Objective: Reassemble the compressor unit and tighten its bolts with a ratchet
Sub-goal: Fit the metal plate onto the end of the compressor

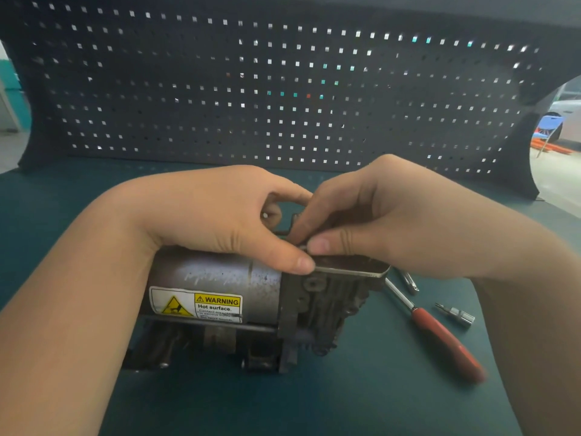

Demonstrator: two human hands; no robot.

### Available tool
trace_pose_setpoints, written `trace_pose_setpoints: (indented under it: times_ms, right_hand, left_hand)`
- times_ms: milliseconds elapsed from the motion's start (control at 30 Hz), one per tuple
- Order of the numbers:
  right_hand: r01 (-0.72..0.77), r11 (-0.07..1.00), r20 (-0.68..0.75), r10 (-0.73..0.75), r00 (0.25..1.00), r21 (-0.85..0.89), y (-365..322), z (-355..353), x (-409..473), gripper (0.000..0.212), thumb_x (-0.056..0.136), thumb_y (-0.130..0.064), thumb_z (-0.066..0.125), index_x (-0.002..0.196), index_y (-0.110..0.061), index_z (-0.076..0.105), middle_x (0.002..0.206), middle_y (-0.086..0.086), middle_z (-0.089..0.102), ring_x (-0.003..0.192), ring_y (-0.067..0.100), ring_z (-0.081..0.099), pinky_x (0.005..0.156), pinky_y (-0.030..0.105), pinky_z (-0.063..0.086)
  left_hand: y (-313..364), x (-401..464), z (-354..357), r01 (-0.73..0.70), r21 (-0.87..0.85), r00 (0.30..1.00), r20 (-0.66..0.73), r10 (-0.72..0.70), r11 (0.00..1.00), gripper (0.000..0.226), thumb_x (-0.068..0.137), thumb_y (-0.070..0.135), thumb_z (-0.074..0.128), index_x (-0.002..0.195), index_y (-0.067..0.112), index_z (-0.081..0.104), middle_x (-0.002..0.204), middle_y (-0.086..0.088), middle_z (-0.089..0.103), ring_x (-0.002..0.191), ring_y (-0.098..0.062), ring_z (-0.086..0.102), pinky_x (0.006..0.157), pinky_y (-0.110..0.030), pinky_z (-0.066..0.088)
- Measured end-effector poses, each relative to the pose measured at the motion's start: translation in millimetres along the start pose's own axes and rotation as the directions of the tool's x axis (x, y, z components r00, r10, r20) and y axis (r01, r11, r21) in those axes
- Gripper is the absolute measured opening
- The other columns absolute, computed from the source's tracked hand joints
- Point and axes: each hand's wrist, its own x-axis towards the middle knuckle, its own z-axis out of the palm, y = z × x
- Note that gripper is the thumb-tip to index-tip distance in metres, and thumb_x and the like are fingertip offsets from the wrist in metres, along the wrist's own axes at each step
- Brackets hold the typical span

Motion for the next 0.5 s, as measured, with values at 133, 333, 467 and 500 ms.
trace_pose_setpoints:
  times_ms: [133,333,467,500]
  right_hand:
    - [0.002,1.0,0.001,-0.002,1.0,0.016,0.3,-0.7,-0.6,0.017,0.079,-0.01,0.077,0.083,-0.027,0.076,0.078,-0.018,0.073,0.075,-0.003,0.068,0.076,0.014,0.052]
    - [-0.009,1.0,-0.041,0.008,0.999,-0.028,3.4,3.0,1.7,0.004,0.078,-0.021,0.077,0.081,-0.022,0.075,0.08,-0.012,0.072,0.074,0.001,0.066,0.075,0.022,0.051]
    - [-0.007,1.0,-0.006,0.007,1.0,0.017,7.6,0.7,2.6,0.003,0.081,-0.017,0.076,0.083,-0.019,0.075,0.081,-0.01,0.073,0.074,0.003,0.067,0.075,0.024,0.053]
    - [-0.007,0.999,0.02,0.006,1.0,0.033,8.7,-0.6,2.3,0.005,0.083,-0.015,0.074,0.085,-0.019,0.074,0.083,-0.01,0.073,0.076,0.003,0.067,0.077,0.023,0.053]
  left_hand:
    - [-0.3,0.5,0.3,0.02,-0.036,1.0,-0.006,-0.02,0.999,0.06,0.049,0.072,0.076,0.104,0.049,0.064,0.088,-0.02,0.061,0.08,-0.037,0.057,0.084,-0.058,0.052]
    - [-2.8,-1.2,-3.3,0.026,0.051,0.999,-0.025,-0.025,0.998,0.051,0.049,0.07,0.073,0.095,0.05,0.063,0.069,0.017,0.057,0.061,-0.001,0.05,0.064,-0.032,0.044]
    - [-2.0,-1.4,-1.6,0.021,0.073,0.999,-0.035,-0.019,0.997,0.05,0.05,0.069,0.07,0.095,0.05,0.063,0.079,0.005,0.064,0.072,-0.011,0.058,0.075,-0.045,0.052]
    - [-1.3,-1.3,-0.9,0.018,0.072,0.999,-0.03,-0.016,0.997,0.048,0.051,0.068,0.07,0.095,0.05,0.063,0.08,-0.001,0.064,0.074,-0.019,0.059,0.076,-0.05,0.052]
